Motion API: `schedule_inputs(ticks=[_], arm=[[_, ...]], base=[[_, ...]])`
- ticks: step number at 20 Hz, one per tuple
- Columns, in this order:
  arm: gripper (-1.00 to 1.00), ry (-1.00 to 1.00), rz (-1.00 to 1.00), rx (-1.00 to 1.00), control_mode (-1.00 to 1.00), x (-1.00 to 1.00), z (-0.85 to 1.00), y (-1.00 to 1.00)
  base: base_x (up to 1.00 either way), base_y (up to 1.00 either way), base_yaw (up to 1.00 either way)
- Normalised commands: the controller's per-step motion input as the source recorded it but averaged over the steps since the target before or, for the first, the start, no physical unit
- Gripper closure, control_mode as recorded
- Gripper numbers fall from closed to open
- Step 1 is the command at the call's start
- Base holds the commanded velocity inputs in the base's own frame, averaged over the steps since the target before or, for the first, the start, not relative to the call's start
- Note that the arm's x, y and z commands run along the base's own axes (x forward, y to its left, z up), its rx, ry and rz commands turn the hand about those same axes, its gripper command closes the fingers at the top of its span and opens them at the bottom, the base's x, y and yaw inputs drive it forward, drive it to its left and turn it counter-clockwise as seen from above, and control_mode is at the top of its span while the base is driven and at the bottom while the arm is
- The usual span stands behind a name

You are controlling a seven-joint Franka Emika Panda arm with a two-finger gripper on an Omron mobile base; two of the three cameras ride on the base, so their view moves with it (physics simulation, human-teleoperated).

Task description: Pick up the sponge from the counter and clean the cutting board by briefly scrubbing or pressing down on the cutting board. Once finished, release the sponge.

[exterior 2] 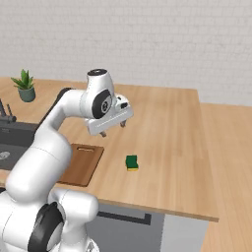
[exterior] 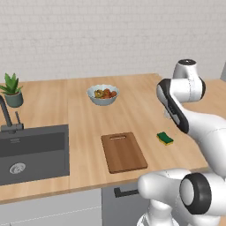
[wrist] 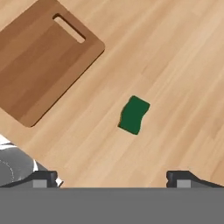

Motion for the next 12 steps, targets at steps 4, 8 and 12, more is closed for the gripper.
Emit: schedule_inputs(ticks=[4, 8, 12], arm=[[-1.0, 0.0, -0.2, -0.07, -1.0, 0.01, -0.36, -0.29], [-1.0, -0.01, -0.25, 0.0, -1.0, 0.0, -0.06, -0.14], [-1.0, -0.01, -0.1, 0.01, -1.0, 0.0, 0.0, 0.0]], base=[[0.0, 0.0, 0.0], [0.0, 0.0, 0.0], [0.0, 0.0, 0.0]])
